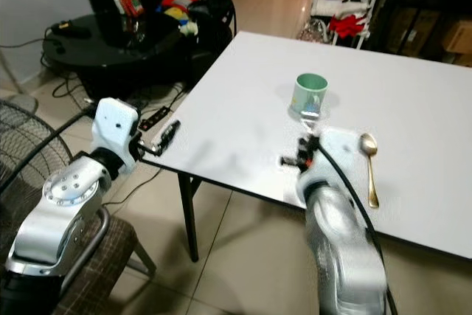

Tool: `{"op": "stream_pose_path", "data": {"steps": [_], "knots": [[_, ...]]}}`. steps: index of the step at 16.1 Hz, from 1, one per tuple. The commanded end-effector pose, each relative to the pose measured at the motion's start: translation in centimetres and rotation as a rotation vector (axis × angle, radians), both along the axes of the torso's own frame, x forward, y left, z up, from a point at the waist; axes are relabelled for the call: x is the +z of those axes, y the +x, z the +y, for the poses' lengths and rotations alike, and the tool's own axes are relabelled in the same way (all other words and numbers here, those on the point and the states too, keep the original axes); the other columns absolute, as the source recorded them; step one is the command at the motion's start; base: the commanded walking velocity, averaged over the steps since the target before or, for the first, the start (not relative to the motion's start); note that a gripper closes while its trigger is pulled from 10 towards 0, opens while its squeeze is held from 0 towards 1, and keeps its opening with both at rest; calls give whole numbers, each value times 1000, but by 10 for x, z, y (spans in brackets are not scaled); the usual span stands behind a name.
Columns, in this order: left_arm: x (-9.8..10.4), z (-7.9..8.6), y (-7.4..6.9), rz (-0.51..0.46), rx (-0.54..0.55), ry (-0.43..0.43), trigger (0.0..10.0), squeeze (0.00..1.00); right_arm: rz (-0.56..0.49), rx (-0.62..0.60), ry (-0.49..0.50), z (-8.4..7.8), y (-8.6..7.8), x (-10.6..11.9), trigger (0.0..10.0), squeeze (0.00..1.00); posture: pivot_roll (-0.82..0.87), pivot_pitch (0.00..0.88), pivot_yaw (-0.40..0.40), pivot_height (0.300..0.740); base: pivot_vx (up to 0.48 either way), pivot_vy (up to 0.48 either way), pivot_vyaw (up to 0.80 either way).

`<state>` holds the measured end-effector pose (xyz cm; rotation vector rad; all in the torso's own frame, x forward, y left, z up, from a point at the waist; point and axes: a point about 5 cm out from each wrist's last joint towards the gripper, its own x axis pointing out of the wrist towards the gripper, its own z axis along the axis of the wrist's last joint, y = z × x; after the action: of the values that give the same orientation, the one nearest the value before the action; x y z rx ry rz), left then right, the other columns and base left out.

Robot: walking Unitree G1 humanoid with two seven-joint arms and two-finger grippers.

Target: Setting the table

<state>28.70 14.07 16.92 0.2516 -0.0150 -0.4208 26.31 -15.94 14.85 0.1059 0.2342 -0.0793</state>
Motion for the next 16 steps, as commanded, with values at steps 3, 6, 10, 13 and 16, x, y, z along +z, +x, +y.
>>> {"op": "stream_pose_path", "data": {"steps": [3, 6, 10, 13, 16], "knots": [[-3, -7, -1, 44, -131, 18, 10000, 0, 141, -58, -21, -11, 33, -21, 10000, 0, 3, 0, 29, 740, 0, 0, 0], [-7, -15, -5, 87, -259, 65, 10000, 0, 257, -94, 39, -16, 56, -45, 10000, 0, 14, 0, 19, 740, 0, 0, 0], [-9, -21, -6, 122, -348, 87, 10000, 0, 299, -53, 118, -11, 85, -57, 10000, 0, 19, 0, 36, 740, 0, 0, 0], [-9, -20, -9, 127, -361, 88, 10000, 0, 299, -41, 115, 2, 101, -53, 10000, 0, 25, 6, 39, 740, 0, 0, 0], [-9, -17, -15, 139, -376, 92, 10000, 0, 303, -21, 105, 20, 110, -50, 10000, 0, 40, 26, 31, 740, 0, 0, 0]]}}
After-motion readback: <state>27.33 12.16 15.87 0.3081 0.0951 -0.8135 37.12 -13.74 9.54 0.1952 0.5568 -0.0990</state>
